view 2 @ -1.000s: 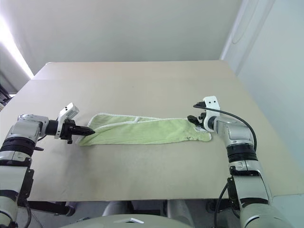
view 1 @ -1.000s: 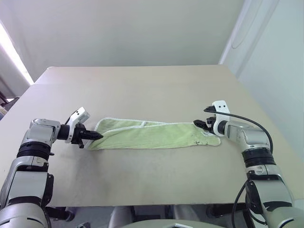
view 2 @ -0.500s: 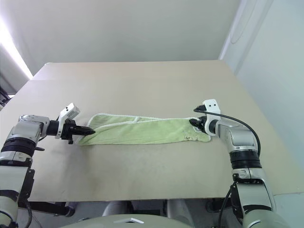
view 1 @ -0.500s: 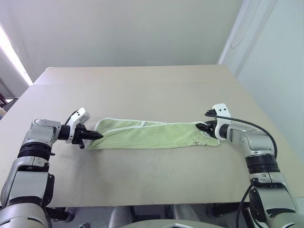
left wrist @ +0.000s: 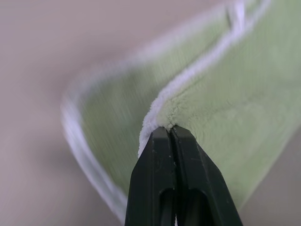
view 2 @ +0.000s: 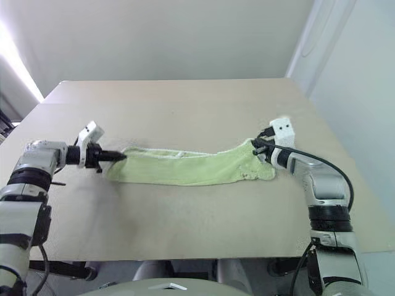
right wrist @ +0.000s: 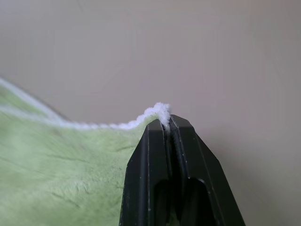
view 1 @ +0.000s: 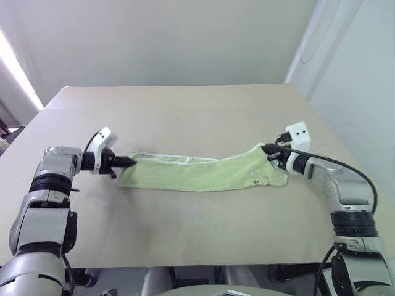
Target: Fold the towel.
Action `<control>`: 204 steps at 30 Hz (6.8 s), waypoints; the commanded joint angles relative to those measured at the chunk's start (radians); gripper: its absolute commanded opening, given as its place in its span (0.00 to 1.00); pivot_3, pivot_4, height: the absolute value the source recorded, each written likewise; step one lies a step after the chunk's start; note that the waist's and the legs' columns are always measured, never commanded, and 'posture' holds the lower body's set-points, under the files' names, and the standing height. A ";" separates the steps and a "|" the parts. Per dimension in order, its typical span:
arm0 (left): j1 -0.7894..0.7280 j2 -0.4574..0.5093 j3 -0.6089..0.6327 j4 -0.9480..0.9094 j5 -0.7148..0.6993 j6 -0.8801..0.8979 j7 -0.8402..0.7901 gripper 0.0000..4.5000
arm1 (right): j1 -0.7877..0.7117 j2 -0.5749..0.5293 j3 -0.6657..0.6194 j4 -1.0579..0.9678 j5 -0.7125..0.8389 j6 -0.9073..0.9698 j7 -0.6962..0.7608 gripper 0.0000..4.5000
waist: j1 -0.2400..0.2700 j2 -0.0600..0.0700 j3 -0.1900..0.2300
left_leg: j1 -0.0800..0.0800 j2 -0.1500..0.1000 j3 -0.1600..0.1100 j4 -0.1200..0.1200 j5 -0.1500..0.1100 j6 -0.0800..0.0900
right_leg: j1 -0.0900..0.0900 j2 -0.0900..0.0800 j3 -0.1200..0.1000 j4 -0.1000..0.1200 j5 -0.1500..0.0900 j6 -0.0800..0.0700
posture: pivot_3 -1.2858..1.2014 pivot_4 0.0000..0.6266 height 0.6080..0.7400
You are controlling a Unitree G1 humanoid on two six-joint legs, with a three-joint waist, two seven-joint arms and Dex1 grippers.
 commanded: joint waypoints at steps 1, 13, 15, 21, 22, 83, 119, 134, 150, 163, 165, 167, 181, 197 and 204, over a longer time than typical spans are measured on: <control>-0.098 -0.012 0.088 0.045 -0.051 -0.033 0.104 0.00 | -0.025 -0.027 -0.057 -0.074 0.026 -0.036 0.004 0.01 | -0.001 0.000 0.000 | 0.000 0.000 0.000 0.000 0.000 0.000 | 0.000 0.000 0.000 0.000 0.000 0.000 | 0.52 0.00 0.57; -0.292 -0.110 0.141 0.212 -0.025 -0.204 0.381 0.00 | -0.326 0.021 -0.075 0.371 -0.108 -0.312 -0.220 0.01 | -0.002 0.000 0.000 | 0.001 0.000 0.000 0.000 0.000 0.000 | 0.000 0.001 0.001 0.000 0.000 -0.001 | 0.52 0.00 0.57; -0.319 -0.128 0.141 0.236 -0.004 -0.250 0.487 0.00 | -0.399 0.027 -0.073 0.494 -0.136 -0.384 -0.258 0.01 | -0.002 0.000 0.000 | 0.000 0.000 0.001 0.000 0.000 0.000 | -0.001 0.001 0.001 0.000 0.001 -0.001 | 0.52 0.00 0.57; -0.391 -0.131 0.127 0.269 0.051 -0.341 0.590 0.00 | -0.519 0.028 -0.095 0.667 -0.122 -0.558 -0.226 0.01 | -0.003 0.000 0.000 | -0.002 -0.001 0.001 -0.001 0.000 0.000 | -0.004 0.002 0.002 0.000 0.002 0.000 | 0.52 0.00 0.57; -0.397 -0.124 0.128 0.270 0.056 -0.348 0.583 0.00 | -0.509 0.026 -0.104 0.650 -0.106 -0.570 -0.208 0.01 | -0.003 0.000 0.000 | -0.002 -0.001 0.001 -0.001 0.000 0.000 | -0.004 0.002 0.002 0.001 0.003 0.001 | 0.52 0.00 0.57; 0.197 0.376 -0.272 -0.388 -0.060 -0.242 -0.336 0.00 | 0.751 -0.184 -0.257 -0.501 0.229 -0.217 0.215 0.01 | 0.032 0.016 0.009 | -0.015 0.012 -0.017 0.015 0.003 -0.022 | 0.032 -0.035 -0.085 0.049 -0.079 -0.005 | 0.52 0.00 0.57; 0.001 0.158 -0.201 -0.154 0.016 -0.143 -0.336 0.00 | 0.578 -0.059 -0.221 -0.422 0.185 -0.189 -0.006 0.01 | 0.031 0.015 0.009 | -0.015 0.012 -0.016 0.016 0.003 -0.021 | 0.032 -0.032 -0.082 0.050 -0.077 -0.006 | 0.52 0.00 0.57; -0.033 0.120 -0.146 -0.143 0.023 -0.036 -0.291 0.00 | 0.532 -0.043 -0.194 -0.404 0.170 -0.195 -0.024 0.01 | 0.031 0.015 0.009 | -0.016 0.012 -0.016 0.016 0.003 -0.021 | 0.032 -0.032 -0.082 0.050 -0.077 -0.006 | 0.52 0.00 0.57; -0.150 0.029 -0.102 0.088 0.061 -0.068 -0.067 0.00 | 0.388 -0.017 -0.177 -0.288 0.134 -0.074 -0.161 0.01 | 0.027 0.015 0.009 | -0.016 0.011 -0.016 0.016 0.003 -0.021 | 0.030 -0.032 -0.081 0.052 -0.076 -0.005 | 0.52 0.00 0.57; -0.164 -0.014 -0.052 0.187 0.084 -0.192 0.161 0.00 | 0.280 -0.029 -0.091 -0.152 0.070 0.053 -0.211 0.01 | 0.030 0.014 0.008 | -0.017 0.011 -0.016 0.017 0.004 -0.022 | 0.030 -0.032 -0.081 0.053 -0.074 -0.007 | 0.52 0.00 0.57; -0.157 -0.030 -0.056 0.196 0.097 -0.226 0.206 0.00 | 0.277 -0.039 -0.079 -0.146 0.064 0.071 -0.202 0.01 | 0.028 0.014 0.008 | -0.017 0.011 -0.016 0.017 0.004 -0.022 | 0.030 -0.032 -0.081 0.053 -0.074 -0.007 | 0.52 0.00 0.57; -0.158 -0.051 -0.055 0.211 0.109 -0.250 0.266 0.00 | 0.275 -0.049 -0.067 -0.143 0.059 0.088 -0.192 0.01 | 0.028 0.014 0.008 | -0.017 0.011 -0.016 0.017 0.004 -0.022 | 0.030 -0.032 -0.081 0.053 -0.074 -0.007 | 0.52 0.00 0.57; -0.134 -0.092 -0.065 0.255 0.192 -0.315 0.415 0.00 | 0.210 -0.010 -0.041 -0.084 0.026 0.060 -0.189 0.01 | 0.026 0.014 0.008 | -0.016 0.011 -0.015 0.017 0.004 -0.022 | 0.030 -0.032 -0.080 0.053 -0.073 -0.007 | 0.52 0.00 0.57; -0.184 -0.067 0.092 0.246 0.091 -0.289 0.417 0.79 | 0.156 0.029 -0.275 -0.196 0.225 0.165 -0.214 0.96 | 0.026 0.014 0.008 | -0.017 0.011 -0.015 0.017 0.004 -0.023 | 0.029 -0.032 -0.080 0.054 -0.073 -0.007 | 0.52 0.00 0.57; -0.211 -0.062 0.087 0.175 0.035 -0.172 0.058 0.79 | 0.189 0.088 -0.530 -0.281 0.675 0.521 -0.281 0.96 | 0.028 0.014 0.008 | -0.016 0.011 -0.016 0.017 0.004 -0.023 | 0.029 -0.032 -0.081 0.054 -0.073 -0.007 | 0.52 0.00 0.57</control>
